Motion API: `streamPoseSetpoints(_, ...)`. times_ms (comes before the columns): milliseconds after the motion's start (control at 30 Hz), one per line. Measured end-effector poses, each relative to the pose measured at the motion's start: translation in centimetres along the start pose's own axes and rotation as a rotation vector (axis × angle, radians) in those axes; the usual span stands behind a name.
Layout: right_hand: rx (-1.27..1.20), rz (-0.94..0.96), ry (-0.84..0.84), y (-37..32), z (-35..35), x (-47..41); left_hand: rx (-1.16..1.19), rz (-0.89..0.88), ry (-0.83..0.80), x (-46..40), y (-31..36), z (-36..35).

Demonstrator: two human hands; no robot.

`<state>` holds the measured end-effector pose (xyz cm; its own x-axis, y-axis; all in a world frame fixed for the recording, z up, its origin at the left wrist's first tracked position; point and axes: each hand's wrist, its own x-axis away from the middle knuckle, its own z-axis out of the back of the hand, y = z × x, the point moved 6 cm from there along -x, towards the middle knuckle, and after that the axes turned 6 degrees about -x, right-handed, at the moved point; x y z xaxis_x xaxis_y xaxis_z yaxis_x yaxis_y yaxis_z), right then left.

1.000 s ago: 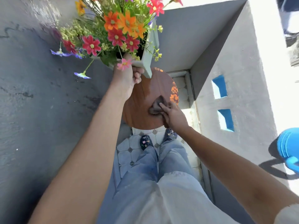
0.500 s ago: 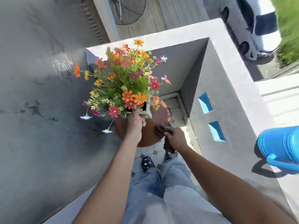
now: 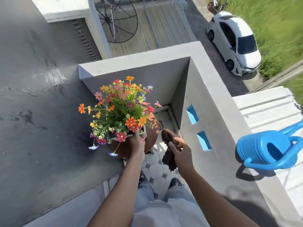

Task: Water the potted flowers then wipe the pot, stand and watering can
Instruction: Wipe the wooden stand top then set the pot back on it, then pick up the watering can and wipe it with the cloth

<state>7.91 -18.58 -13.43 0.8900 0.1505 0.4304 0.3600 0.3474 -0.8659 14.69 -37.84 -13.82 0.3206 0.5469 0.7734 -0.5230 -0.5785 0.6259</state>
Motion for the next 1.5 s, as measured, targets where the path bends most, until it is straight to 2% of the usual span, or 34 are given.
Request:
streamPoseSetpoints(100,-0.039,-0.008,-0.066,-0.1,0.8,0.7,0.098,0.019,0.091,-0.3,-0.7,-1.6)
streamPoseSetpoints(300,0.077,0.076,-0.114,-1.3,4.5,1.1,0.121,0.033,0.127,-0.8,-2.4,-4.6)
streamPoseSetpoints(400,0.071,0.073,-0.134,-2.1,6.4,1.4,0.15,0.032,0.196,-1.1,-3.2,-5.0)
streamPoseSetpoints(567,0.017,0.111,-0.18,-3.8,11.5,2.1,0.021,-0.07,0.209,-1.0,-4.0,-6.5)
streamPoseSetpoints(667,0.015,0.19,-0.145,-6.0,15.3,2.7,-0.097,0.002,0.232,-2.9,-7.9,-8.5)
streamPoseSetpoints(733,-0.02,0.239,-0.12,-8.2,18.0,3.2,-0.141,0.01,0.154,0.5,-7.4,-11.5)
streamPoseSetpoints(800,-0.068,0.295,-0.09,-10.5,21.0,3.9,-0.192,-0.068,0.003,7.8,-4.2,-15.7)
streamPoseSetpoints(933,-0.202,0.456,0.154,-14.1,28.8,5.5,-0.094,-0.393,-0.207,17.8,1.4,-24.1)
streamPoseSetpoints(1000,-0.294,0.473,0.273,-14.6,32.8,6.1,-0.016,-0.444,-0.303,22.5,2.6,-27.1)
streamPoseSetpoints(1233,-0.467,0.438,0.591,-10.7,43.7,7.2,-0.103,-0.241,-0.606,31.2,-2.6,-34.8)
streamPoseSetpoints(1333,-0.504,0.411,0.7,-9.2,46.4,7.7,0.017,0.084,-0.757,32.3,-6.9,-37.1)
streamPoseSetpoints(1400,-0.521,0.4,0.732,-8.5,47.3,8.0,0.188,0.273,-0.712,32.1,-9.1,-38.0)
streamPoseSetpoints(1500,-0.541,0.386,0.729,-7.6,47.4,8.2,0.4,0.326,-0.63,31.6,-10.1,-39.3)
